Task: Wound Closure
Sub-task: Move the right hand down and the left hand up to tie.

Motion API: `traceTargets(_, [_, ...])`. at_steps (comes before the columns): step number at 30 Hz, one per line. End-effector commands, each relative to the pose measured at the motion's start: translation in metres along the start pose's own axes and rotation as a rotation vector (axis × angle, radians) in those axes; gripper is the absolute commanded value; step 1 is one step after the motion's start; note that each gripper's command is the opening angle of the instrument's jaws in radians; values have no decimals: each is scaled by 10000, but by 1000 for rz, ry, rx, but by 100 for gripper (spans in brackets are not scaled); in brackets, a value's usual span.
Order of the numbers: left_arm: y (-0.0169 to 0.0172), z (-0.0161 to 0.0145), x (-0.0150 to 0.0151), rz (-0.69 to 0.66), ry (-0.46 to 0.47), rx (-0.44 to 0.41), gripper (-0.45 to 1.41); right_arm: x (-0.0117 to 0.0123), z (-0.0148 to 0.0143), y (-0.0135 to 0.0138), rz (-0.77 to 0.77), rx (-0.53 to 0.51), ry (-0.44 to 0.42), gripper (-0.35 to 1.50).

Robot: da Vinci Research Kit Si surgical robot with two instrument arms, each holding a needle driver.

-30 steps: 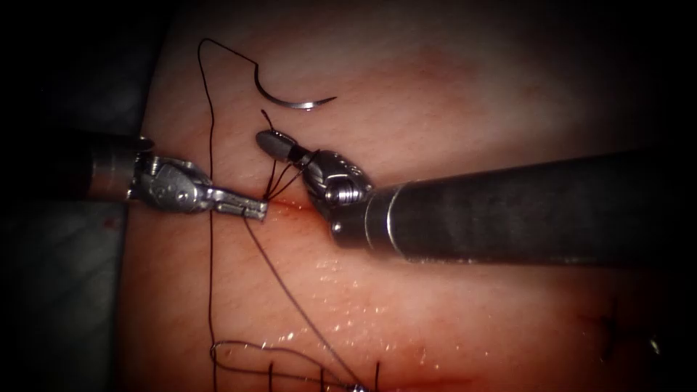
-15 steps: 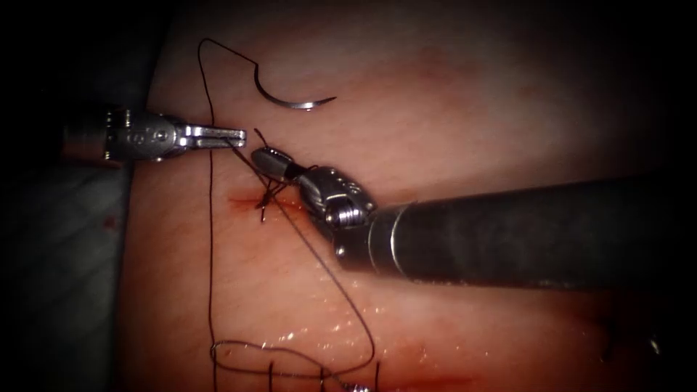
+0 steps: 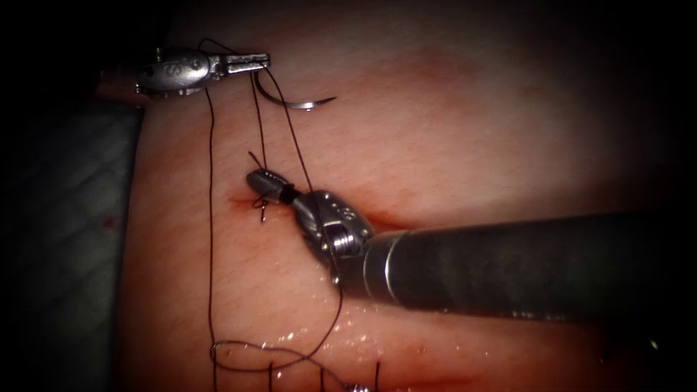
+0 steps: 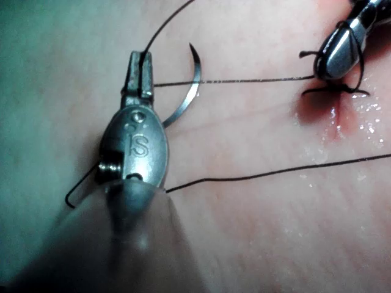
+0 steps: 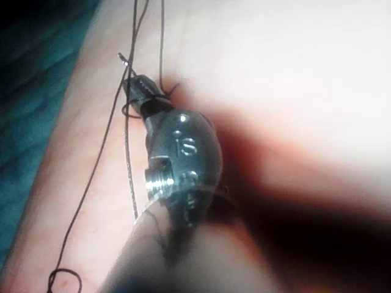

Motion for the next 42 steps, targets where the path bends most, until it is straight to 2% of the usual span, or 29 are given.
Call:
traceTargets(1, [-7,8,-7,1,-3,5,-45,-9,0,-4,1,1,-6,-35])
traceTargets(6, [-37,20,-23,-9,-20,40,-45,-12,-8,-10,-2,-3,-22,-35])
traceTargets(14, [-73,38,-41,45,-18,89,-45,-17,-18,-12,-23,-12,-50,-35])
traceTargets(19, [-95,52,-50,54,-34,115,-45,-23,-26,-10,-124,-8,-47,-35])
traceTargets(25, [-104,55,-54,54,-36,121,-45,-30,-28,-7,-198,15,-48,-35])
traceTargets(29, [-112,55,-57,53,-40,124,-45,-31,-24,-7,-315,92,-59,-35])
traceTargets(38, [-129,63,-65,65,-53,141,-45,-42,-21,-12,-352,158,-58,-35])
traceTargets(42, [-134,65,-68,65,-57,146,-45,-57,-21,-17,-369,177,-108,-35])
